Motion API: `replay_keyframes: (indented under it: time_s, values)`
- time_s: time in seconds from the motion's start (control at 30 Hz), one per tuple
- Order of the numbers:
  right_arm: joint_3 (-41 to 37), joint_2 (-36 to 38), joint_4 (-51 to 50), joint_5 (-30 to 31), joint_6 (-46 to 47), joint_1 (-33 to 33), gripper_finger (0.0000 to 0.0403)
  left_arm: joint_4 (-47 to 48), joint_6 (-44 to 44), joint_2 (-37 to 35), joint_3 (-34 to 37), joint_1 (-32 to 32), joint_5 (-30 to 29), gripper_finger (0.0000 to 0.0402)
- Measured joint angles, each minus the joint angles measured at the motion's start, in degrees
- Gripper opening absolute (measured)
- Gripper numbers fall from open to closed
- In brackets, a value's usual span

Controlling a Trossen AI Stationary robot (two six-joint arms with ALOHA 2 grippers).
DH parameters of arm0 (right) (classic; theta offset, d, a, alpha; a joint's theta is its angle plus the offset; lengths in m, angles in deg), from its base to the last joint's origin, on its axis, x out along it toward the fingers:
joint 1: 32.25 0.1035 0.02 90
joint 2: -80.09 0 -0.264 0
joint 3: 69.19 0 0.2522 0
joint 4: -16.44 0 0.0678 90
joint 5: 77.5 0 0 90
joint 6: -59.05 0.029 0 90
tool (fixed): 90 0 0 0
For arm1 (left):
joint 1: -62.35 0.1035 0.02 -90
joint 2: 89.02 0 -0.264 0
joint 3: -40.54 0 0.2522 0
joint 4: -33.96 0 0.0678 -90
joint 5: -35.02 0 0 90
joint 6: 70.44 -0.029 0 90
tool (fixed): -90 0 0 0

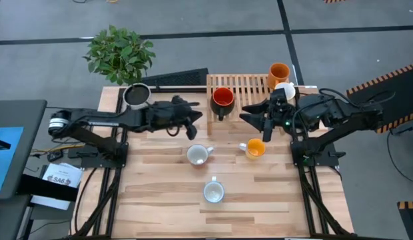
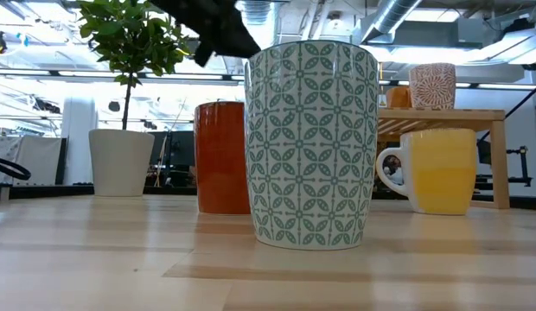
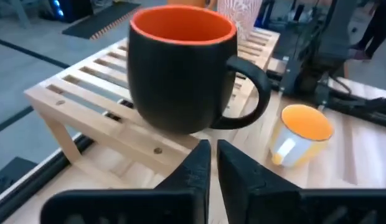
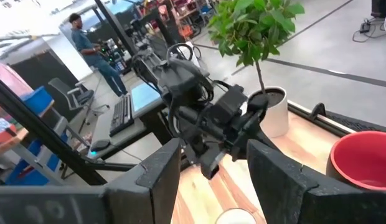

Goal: Place coffee mugs
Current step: Put the black mug on the shelf

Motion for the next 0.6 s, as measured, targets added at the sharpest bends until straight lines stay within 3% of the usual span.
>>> replay_keyframes:
  time_s: [0.33, 0.6]
  values:
    - [0.02, -1.81, 0.02, 0.95, 0.02, 0.00, 0.0209, -0.54, -0.72, 9.00, -5.94, 0.51, -4.05, 0.0000]
    - [0.04, -2.09, 0.93, 1.08, 0.04, 0.00, 0.0209, -0.02, -1.04, 14.39, -8.39, 3.20, -1.17, 0.0000]
